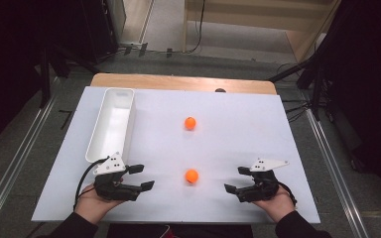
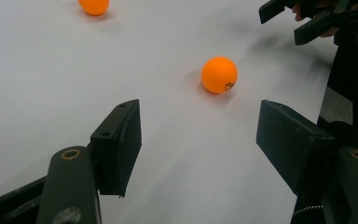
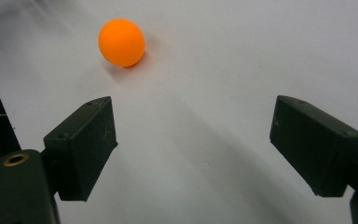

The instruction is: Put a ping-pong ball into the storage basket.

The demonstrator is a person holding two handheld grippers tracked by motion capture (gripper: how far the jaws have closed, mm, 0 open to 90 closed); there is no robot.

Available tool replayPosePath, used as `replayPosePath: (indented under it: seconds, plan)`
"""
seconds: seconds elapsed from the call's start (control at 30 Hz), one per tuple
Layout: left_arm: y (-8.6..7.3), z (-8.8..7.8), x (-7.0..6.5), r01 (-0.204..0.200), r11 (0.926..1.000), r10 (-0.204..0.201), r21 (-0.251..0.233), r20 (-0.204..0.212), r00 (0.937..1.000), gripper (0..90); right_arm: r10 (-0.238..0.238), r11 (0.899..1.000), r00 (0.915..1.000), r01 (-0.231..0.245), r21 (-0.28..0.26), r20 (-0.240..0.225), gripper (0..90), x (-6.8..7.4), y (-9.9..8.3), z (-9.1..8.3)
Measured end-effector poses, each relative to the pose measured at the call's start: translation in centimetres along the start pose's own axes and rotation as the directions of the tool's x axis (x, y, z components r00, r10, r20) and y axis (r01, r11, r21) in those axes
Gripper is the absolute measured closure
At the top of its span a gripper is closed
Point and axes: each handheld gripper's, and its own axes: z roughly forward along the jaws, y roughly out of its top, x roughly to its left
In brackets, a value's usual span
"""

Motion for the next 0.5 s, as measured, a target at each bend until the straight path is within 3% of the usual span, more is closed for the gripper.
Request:
replayPosePath:
  seconds: [0.5]
  plan:
    - [0.6, 1.5, -0.3, -0.006, 0.9999, 0.006, 0.015, 0.002, 1.0000, 31.2, -0.002, 1.000, 1.0000, 0.002, 0.009, -0.002, 13.1, 0.1, 0.0, 0.1]
